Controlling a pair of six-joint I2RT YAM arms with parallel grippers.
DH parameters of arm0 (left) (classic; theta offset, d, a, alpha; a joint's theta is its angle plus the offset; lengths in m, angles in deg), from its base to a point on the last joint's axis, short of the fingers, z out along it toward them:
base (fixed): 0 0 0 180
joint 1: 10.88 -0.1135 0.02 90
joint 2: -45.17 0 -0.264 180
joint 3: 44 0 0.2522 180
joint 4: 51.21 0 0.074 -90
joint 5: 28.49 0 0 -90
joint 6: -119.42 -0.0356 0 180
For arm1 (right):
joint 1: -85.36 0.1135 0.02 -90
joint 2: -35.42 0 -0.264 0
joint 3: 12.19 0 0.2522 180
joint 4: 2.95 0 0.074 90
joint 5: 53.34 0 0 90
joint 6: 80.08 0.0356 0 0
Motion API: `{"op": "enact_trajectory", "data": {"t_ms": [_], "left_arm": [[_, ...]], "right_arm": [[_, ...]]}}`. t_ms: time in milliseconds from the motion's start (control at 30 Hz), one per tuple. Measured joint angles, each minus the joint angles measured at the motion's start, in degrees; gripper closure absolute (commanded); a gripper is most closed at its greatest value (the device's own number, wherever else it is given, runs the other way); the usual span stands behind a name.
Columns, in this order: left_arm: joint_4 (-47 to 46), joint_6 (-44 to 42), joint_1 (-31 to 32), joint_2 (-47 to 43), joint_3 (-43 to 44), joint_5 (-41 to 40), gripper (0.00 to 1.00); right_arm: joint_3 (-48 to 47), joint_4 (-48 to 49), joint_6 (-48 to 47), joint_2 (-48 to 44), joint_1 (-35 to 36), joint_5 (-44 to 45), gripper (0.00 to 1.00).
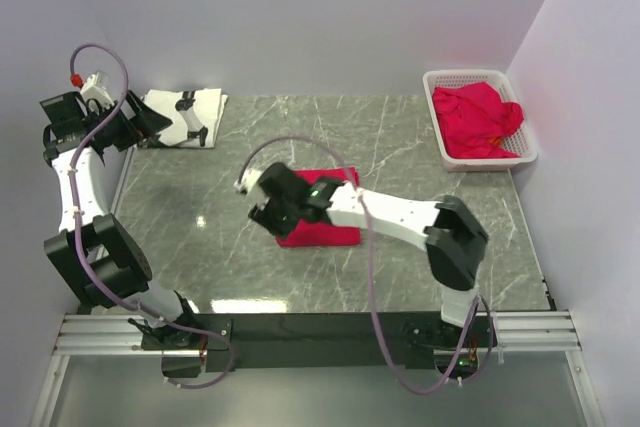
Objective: Fold and stack the t-shirts
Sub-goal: Neatly place the folded tshirt to the corner
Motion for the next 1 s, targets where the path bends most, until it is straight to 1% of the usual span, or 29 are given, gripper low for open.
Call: {"op": "enact_trajectory", "data": {"t_ms": [100,233,367,467,567,600,633,667,767,833,900,1000], "left_arm": [[0.74,0.37,0.35,-0.92,-1.9,-3.8,0.0],[0.74,0.37,0.7,-3.23,-6.16,-7.06,0.01],[0.33,0.31,1.01,-5.38,-11.28,-8.72,0.01],[0.09,-0.11,1.84,-6.64,-14.38,-9.79,0.01],[-0.24,-0.33,3.56,-7.56,-16.59,-10.29,0.0],[-0.61,-0.35,4.22,-7.91,-17.35,-10.32,0.01],[-1.09,-0.35,4.96,-8.26,-18.18,-10.34,0.01],[-1.49,-0.33,5.73,-8.66,-19.02,-10.38,0.01],[-2.8,0.04,7.48,-9.25,-21.66,-10.1,0.0],[-4.15,0.96,8.39,-9.25,-23.93,-9.18,0.04],[-5.99,2.71,8.61,-9.11,-26.75,-7.63,0.07],[-9.53,6.56,9.11,-7.19,-31.19,-4.31,0.08]], "right_arm": [[-0.15,-1.66,-1.9,4.72,4.39,5.4,0.47],[-0.13,-2.84,-2.97,9.4,8.44,9.62,0.48],[-0.13,-2.71,-3.19,12.63,9.35,13.09,0.5],[-0.13,-2.14,-3.26,14.23,8.96,14.84,0.58],[-0.09,-1.53,-3.52,15.19,8.74,15.58,0.74],[-0.04,-1.33,-3.52,15.19,8.72,15.87,0.87],[0.02,-1.2,-3.72,15.19,8.68,16.11,0.95],[0.09,-1.14,-3.8,15.19,8.59,16.2,1.0],[0.52,-0.68,-3.69,14.99,8.11,15.74,1.0],[1.66,0.13,-3.74,13.9,7.45,14.45,1.0],[2.69,0.11,-3.82,12.24,6.27,12.57,1.0],[2.91,0.04,-3.91,9.42,3.85,9.42,1.0]]}}
